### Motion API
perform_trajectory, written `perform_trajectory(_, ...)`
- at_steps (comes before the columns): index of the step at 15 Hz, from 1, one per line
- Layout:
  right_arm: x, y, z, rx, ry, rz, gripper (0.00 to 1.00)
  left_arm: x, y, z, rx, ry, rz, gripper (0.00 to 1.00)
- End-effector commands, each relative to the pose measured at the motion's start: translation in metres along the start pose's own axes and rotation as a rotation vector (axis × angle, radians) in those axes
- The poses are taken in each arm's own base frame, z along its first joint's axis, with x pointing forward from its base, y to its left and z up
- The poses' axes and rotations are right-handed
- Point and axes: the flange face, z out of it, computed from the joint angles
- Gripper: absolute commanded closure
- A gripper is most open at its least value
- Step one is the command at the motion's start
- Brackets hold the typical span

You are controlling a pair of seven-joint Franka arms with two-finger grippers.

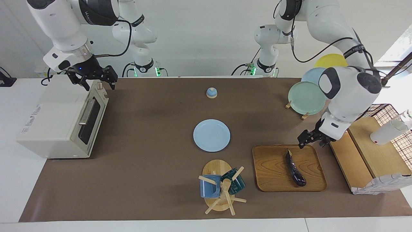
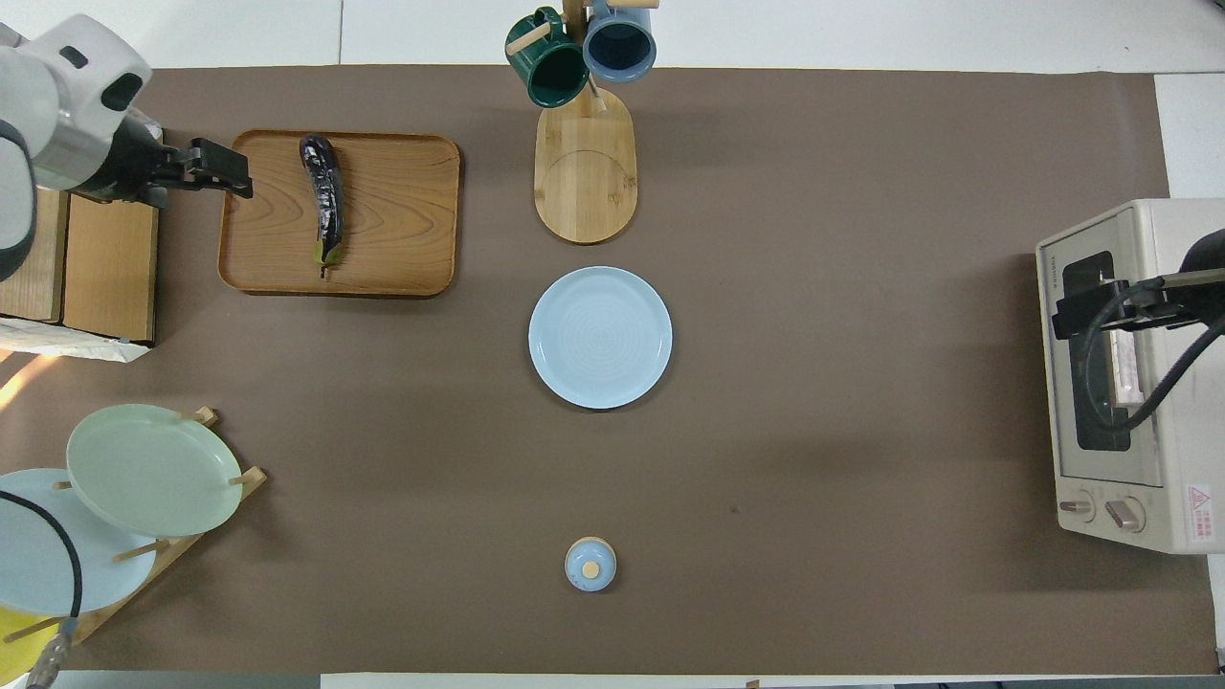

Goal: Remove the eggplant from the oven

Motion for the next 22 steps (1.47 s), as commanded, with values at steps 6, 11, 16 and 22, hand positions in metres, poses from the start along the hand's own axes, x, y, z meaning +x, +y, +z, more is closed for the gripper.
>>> perform_trajectory(6, -0.005, -0.001, 0.001, 0.025, -0.007, 0.015, 0.0, -0.088, -0.005, -0.121, 0.052, -0.089, 0.0, 0.0)
perform_trajectory(11, -0.005, -0.001, 0.001, 0.025, -0.005, 0.017, 0.0, -0.121, -0.002, -0.126, 0.062, -0.184, 0.003, 0.0)
perform_trajectory(16, -0.005, -0.001, 0.001, 0.026, -0.007, 0.017, 0.0, -0.13, -0.005, -0.106, 0.059, -0.154, 0.005, 0.0)
perform_trajectory(22, -0.006, -0.001, 0.001, 0.025, -0.005, 0.017, 0.0, -0.124, -0.003, -0.114, 0.059, -0.13, 0.018, 0.0)
